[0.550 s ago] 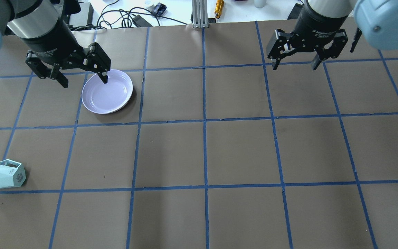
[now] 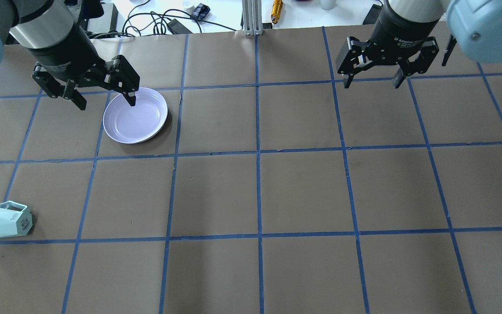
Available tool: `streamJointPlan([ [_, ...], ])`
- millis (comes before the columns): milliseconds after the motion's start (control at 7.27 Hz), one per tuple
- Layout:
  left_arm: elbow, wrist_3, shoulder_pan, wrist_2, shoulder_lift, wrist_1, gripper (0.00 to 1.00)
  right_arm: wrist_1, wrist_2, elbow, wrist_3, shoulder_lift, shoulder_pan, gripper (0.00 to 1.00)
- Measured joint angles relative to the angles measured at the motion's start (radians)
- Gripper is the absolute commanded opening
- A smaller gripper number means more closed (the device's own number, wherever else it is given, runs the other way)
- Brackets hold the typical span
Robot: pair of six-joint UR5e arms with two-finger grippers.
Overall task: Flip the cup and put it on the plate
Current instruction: 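Move the left gripper away from the plate toward the mint-green mug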
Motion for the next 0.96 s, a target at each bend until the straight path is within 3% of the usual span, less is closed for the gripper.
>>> streamJointPlan([
  [963,0.0,0.032,0.013,0.003,0.003,-0.002,1.0,0.0,0.0,0.0,0.0,0.0,0.0,1.0],
])
